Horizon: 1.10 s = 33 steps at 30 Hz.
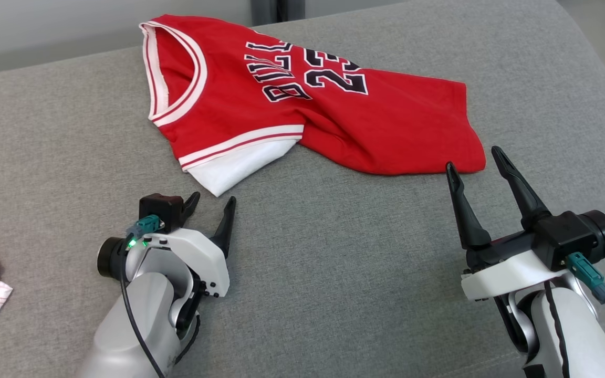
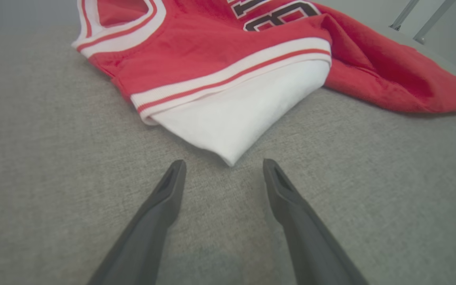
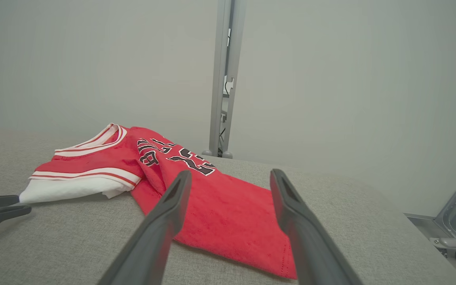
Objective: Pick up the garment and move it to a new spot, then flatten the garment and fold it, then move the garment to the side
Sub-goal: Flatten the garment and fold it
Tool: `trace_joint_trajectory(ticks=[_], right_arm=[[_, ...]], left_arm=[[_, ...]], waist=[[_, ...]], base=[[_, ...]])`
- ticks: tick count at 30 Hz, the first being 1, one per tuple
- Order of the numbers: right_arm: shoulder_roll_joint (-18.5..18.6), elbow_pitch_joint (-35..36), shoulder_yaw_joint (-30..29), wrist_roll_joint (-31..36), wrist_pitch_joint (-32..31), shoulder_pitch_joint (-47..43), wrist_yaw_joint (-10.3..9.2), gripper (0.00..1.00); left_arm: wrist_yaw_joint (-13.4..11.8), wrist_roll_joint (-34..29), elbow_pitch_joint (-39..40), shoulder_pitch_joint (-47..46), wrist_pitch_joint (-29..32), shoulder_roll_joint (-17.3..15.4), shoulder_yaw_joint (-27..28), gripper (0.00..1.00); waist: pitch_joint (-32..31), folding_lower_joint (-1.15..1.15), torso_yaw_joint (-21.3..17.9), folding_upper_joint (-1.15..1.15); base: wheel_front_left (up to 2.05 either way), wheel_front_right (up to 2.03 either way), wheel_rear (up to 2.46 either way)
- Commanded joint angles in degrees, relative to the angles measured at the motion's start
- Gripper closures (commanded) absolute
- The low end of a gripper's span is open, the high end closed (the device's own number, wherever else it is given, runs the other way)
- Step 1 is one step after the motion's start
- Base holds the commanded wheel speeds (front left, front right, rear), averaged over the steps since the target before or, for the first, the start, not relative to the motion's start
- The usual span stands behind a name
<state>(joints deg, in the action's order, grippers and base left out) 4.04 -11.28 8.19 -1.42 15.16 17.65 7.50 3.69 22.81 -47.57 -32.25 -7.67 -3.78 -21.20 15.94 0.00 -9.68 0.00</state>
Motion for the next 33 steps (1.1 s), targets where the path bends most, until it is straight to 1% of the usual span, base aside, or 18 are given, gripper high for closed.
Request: trace_joint_trajectory(ticks=[1,6,11,12,13,17,21,24,27,29,31,32,33], right_arm=[[0.06,0.39,-0.05,0.41,0.12,0.21,-0.02,0.0],[-0.3,0.1,0.77,0.72,0.12,0.11,-0.02,0.0],[-0.59,0.18,0.76,0.89,0.12,0.68,-0.02,0.0],[-0.64,0.16,0.72,0.94,0.12,0.65,-0.02,0.0],[-0.66,0.02,0.71,0.98,0.12,0.57,-0.02,0.0],[-0.74,-0.47,0.19,0.65,0.12,0.41,-0.02,0.0],[-0.92,-1.09,-0.47,0.25,0.11,-0.44,-0.02,0.0],[-0.95,-1.61,-0.7,-0.11,0.11,-0.88,-0.02,0.0],[-0.99,-1.92,-0.85,-0.4,0.11,-1.63,-0.02,0.0],[-1.0,-2.03,-1.04,-0.49,0.12,-1.88,-0.02,0.0],[-0.97,-2.32,-1.4,-0.58,0.11,-2.06,-0.02,0.0],[-0.97,-2.32,-1.4,-0.58,0.11,-2.06,-0.02,0.0],[-0.99,-2.46,-1.51,-0.5,0.11,-2.19,-0.02,0.0]], left_arm=[[-0.26,0.21,-0.67,-1.14,-0.37,-0.13,0.11,0.0],[-0.22,0.28,-3.86,-3.18,-1.93,-0.04,-0.27,0.0],[1.1,1.17,-5.52,-5.07,-4.34,0.08,-0.34,0.0],[1.75,2.01,-5.95,-5.19,-4.3,0.14,-0.26,0.53],[2.25,2.57,-6.18,-5.38,-4.35,0.25,-0.46,1.0],[3.34,2.61,-5.65,-5.89,-6.13,-0.29,-1.54,1.0],[3.74,3.33,-4.2,-4.92,-7.01,-1.14,-2.62,1.0],[3.84,4.62,-1.63,-4.26,-7.16,-2.13,-2.79,1.0],[3.91,7.64,3.37,-3.07,-7.31,-2.64,-3.98,1.0],[3.92,11.56,8.43,-1.86,-7.35,-3.34,-5.3,1.0],[3.84,14.81,13.19,-0.45,-6.58,-5.93,-6.64,1.0],[3.84,14.81,13.19,-0.45,-6.58,-5.93,-6.64,1.0],[3.79,16.12,15.34,0.31,-6.15,-6.96,-7.12,1.0]], waist=[[0.27,0.0,-0.32,0.0],[0.96,0.0,-0.98,0.0],[1.6,0.0,-1.26,0.0],[1.63,0.0,-1.28,0.0],[1.5,0.0,-1.31,0.0],[0.17,0.0,-1.61,0.0],[-1.71,0.0,-0.97,0.0],[-3.23,0.0,-0.17,0.0],[-4.64,0.0,0.76,0.0],[-5.4,0.0,1.46,0.0],[-6.03,0.0,2.13,0.0],[-6.03,0.0,2.13,0.0],[-6.3,0.0,2.5,0.0]], base=[[0.0,0.0,0.0],[0.0,0.0,0.0],[0.0,0.0,0.0],[0.0,0.0,0.0],[0.0,0.0,0.0],[0.0,0.0,0.0],[0.0,0.0,0.0],[0.0,0.0,0.0],[0.0,0.0,0.0],[0.0,0.0,0.0],[0.0,0.0,0.0],[0.0,0.0,0.0],[0.0,0.0,0.0]])
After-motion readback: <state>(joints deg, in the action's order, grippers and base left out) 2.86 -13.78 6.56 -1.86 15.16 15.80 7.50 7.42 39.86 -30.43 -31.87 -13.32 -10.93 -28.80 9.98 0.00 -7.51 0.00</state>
